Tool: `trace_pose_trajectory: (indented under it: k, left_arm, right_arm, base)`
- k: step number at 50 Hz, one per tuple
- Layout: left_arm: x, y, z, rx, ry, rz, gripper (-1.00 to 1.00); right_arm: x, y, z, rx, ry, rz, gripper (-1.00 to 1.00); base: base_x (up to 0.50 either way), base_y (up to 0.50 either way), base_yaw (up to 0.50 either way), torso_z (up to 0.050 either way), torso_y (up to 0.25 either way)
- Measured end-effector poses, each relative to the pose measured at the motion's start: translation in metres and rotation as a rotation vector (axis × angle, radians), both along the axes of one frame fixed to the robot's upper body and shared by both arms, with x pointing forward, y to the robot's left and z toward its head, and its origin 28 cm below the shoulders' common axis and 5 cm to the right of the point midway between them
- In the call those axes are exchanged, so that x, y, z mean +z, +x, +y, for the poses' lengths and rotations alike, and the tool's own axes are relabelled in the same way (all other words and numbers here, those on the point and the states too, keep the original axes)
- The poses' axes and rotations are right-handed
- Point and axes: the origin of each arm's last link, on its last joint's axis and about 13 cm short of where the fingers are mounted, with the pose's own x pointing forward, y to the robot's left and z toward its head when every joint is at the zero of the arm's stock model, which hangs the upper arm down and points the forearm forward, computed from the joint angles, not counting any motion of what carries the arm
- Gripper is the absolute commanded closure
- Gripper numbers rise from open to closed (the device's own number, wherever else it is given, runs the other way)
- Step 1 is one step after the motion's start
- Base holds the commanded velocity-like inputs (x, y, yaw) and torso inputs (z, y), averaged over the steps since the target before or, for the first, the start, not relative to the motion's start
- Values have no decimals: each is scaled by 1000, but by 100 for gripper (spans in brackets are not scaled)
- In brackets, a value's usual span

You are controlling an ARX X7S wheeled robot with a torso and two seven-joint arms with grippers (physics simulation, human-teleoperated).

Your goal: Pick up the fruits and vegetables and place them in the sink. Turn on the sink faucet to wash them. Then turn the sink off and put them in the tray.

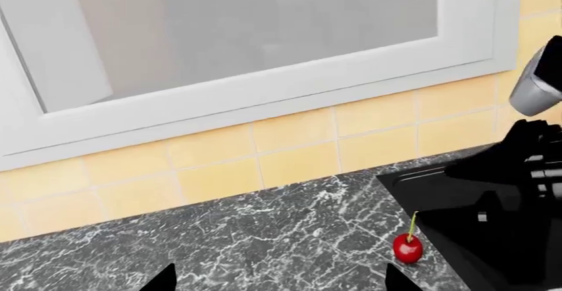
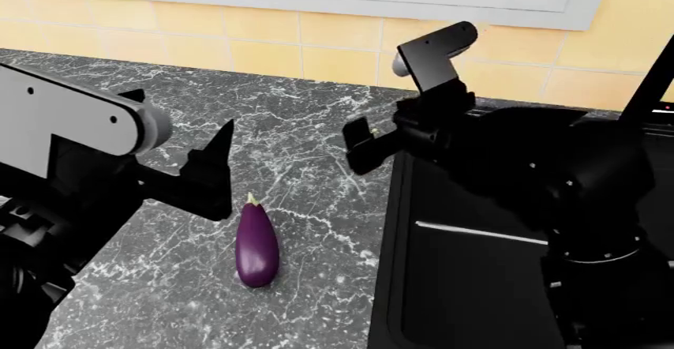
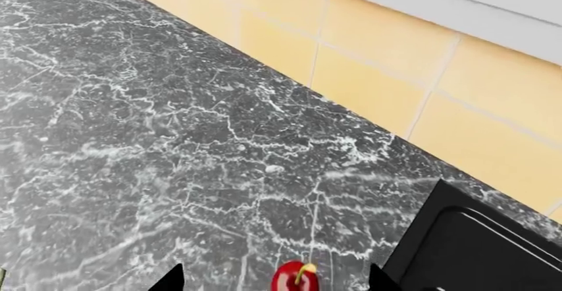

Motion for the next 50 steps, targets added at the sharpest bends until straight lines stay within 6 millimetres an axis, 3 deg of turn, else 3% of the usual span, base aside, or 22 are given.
trace_pose_trajectory:
  k: [41, 42, 50]
  left_arm:
    - [0, 0, 1, 3, 6, 1, -100]
    - [0, 0, 1, 3, 6, 1, -100]
    - [-2, 1, 1, 4, 5, 5, -100]
  right_arm:
    - [-61, 51, 17, -68, -95, 171, -100]
    - [-62, 52, 17, -67, -99, 175, 100]
    - [-69, 56, 20, -66, -124, 189, 100]
  base:
    - [0, 0, 0, 0, 0]
    - [0, 0, 0, 0, 0]
    - [0, 0, 0, 0, 0]
